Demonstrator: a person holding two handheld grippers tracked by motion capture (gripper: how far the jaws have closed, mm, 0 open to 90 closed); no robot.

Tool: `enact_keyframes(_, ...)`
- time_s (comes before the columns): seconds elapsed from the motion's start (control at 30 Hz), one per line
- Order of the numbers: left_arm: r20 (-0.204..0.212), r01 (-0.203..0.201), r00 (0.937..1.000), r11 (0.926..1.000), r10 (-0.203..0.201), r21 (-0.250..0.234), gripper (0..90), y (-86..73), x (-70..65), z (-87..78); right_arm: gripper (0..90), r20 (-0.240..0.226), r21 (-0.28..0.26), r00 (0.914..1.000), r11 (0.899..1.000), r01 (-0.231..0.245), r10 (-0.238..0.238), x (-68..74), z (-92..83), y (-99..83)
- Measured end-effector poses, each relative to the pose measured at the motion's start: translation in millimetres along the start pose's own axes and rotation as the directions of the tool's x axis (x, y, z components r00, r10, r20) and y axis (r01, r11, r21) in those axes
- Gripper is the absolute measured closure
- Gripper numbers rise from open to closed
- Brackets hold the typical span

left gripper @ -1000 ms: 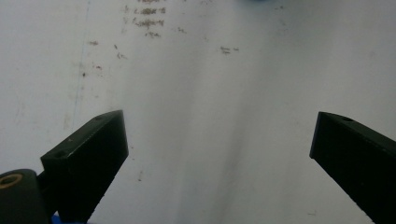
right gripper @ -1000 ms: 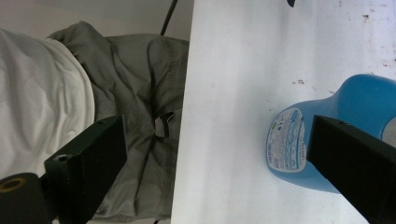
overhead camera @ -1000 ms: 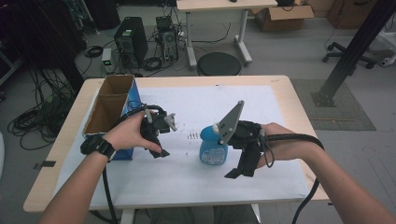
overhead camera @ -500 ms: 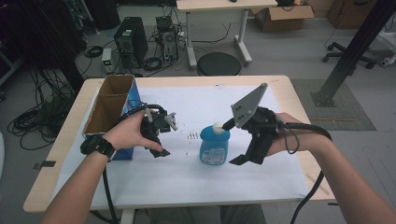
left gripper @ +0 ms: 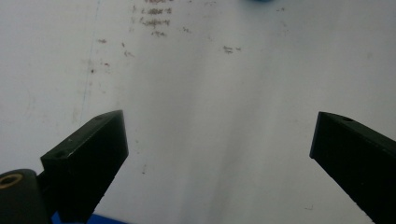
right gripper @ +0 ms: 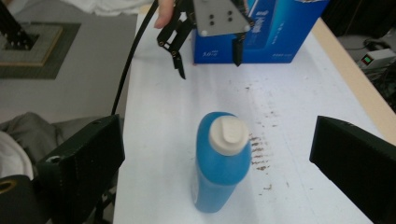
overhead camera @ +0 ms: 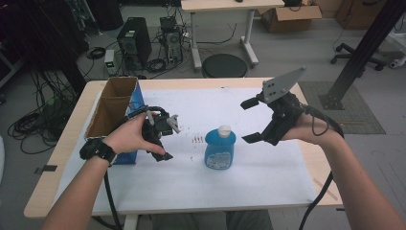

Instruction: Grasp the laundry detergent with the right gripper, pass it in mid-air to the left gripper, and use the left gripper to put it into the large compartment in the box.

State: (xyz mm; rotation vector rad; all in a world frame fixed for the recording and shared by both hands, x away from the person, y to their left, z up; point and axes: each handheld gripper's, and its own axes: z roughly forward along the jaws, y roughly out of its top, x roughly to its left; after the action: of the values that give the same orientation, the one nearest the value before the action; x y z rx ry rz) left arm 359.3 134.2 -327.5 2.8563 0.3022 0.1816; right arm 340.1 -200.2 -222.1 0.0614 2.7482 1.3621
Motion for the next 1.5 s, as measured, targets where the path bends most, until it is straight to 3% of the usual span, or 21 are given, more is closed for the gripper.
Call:
enact_keyframes(0.1,0.003,-0.001,1.0,1.0,0.001,-0.001,4.8,-1.0,-0.2,-1.0,2.7,0.014,-0.043,0.9995,0.999,-0.026,0.027,-7.2,-3.8,-13.4)
enact_keyframes(0.57,0.008,0.003,1.0,1.0,-0.003,-0.007,4.9,-3.8,0.1,-2.7,1.6,0.008,-0.096,0.9962,0.992,-0.086,0.087,-20.1,6.6,-51.3)
enact_keyframes(1.03,0.016,0.003,0.9999,1.0,-0.003,0.0,4.9,-6.2,-0.2,-2.6,0.7,0.004,-0.088,0.9902,0.986,-0.139,0.14,-24.8,42.5,-84.1)
enact_keyframes(1.17,0.019,0.002,0.9998,1.0,-0.002,0.0,4.9,-5.8,-0.4,-1.8,1.4,-0.003,-0.111,0.9886,0.982,-0.15,0.151,-23.3,50.6,-89.6)
enact_keyframes(1.5,0.023,-0.005,0.9997,1.0,0.005,0.002,4.9,-3.9,-1.4,-1.7,1.9,-0.023,-0.109,0.987,0.981,-0.161,0.159,-20.6,76.6,-96.7)
